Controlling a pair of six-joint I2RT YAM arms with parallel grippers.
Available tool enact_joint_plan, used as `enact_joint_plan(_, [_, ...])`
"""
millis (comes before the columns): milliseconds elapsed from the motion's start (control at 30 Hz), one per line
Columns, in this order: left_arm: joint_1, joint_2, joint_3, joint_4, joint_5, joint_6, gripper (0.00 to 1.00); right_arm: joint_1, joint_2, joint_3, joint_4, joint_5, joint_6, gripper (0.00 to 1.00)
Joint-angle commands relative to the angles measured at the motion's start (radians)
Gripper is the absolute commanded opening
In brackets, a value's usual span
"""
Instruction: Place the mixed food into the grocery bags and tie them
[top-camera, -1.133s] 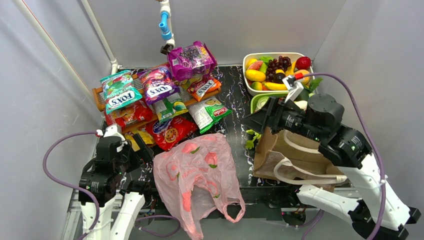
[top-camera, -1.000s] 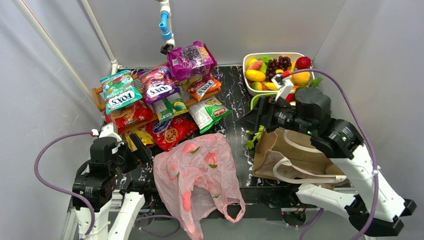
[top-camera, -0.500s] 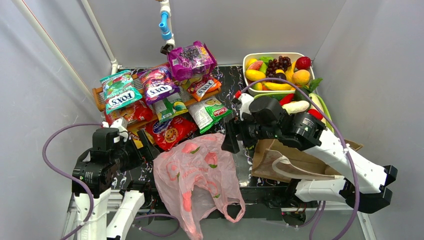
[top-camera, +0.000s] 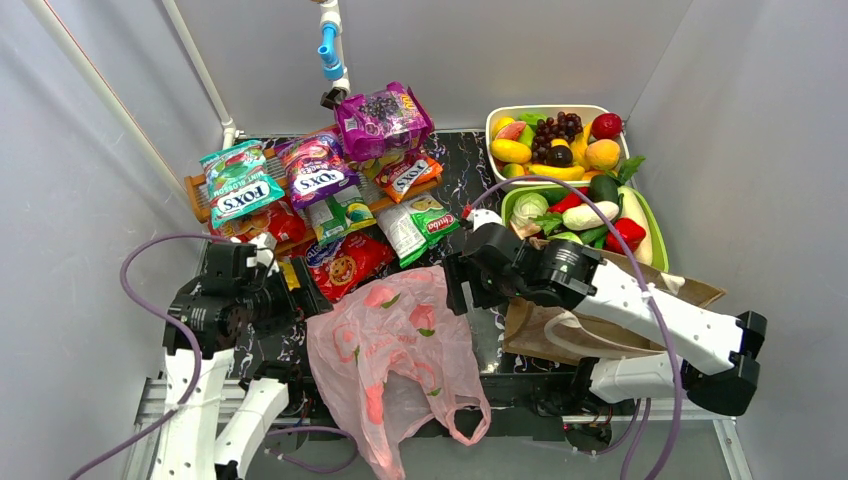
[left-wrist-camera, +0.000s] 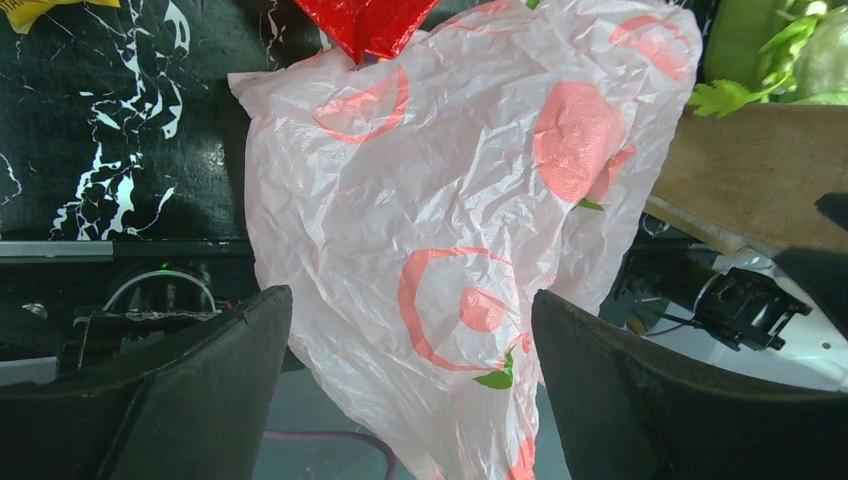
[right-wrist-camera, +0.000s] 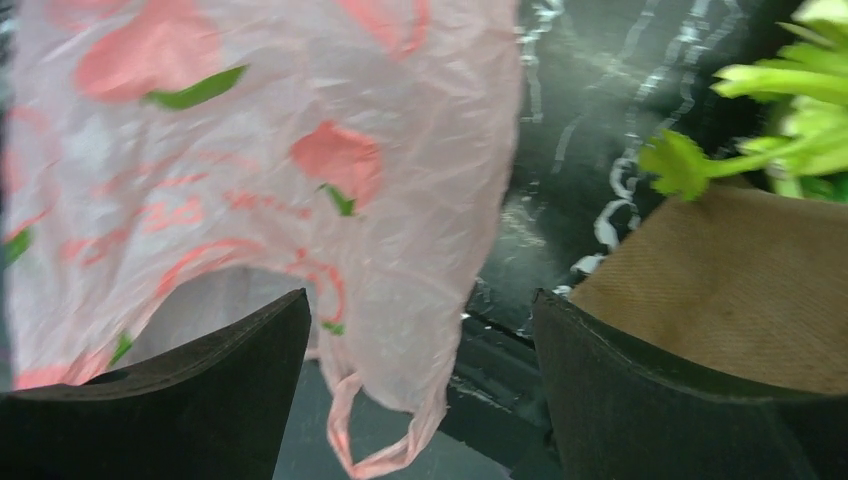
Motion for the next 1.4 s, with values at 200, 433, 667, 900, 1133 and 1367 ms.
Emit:
enact_joint_plan(200, [-0.369,0.150,0.008,-0.010,-0.265,-0.173,0.88,0.005,0.019,-0.073,-0.367,0.362,0.277,0.95])
enact_joint_plan(433, [-0.575,0.236,0.043,0.017,-0.383,-0.282,0.87,-0.007,-0.081,-0.144,-0.416,0.349,0.329,0.95])
enact_joint_plan(667, [-0.645,0.247,0.212,-0.034,-0.524,-0.322,0.86,-0.006,-0.161,-0.072,-0.049,0.001,0.012,0.91])
enact_joint_plan(900, [-0.646,0.364,0.447,-0.048,-0.534,-0.243,0.90,-0.006,-0.097,0.236,-0.138,0.195,-0.031,0.91])
enact_joint_plan(1133, [-0.665,0.470,0.443,0.112,-0.412,-0.210,0.91,-0.013,-0.050,0.435,-0.317,0.491,0.017,0.94])
enact_joint_plan(1367, [-0.667,0.504,0.525,0.135,-0.470,-0.214,0.93,-0.184,-0.020,0.492,-0.141,0.189,-0.063,0.97])
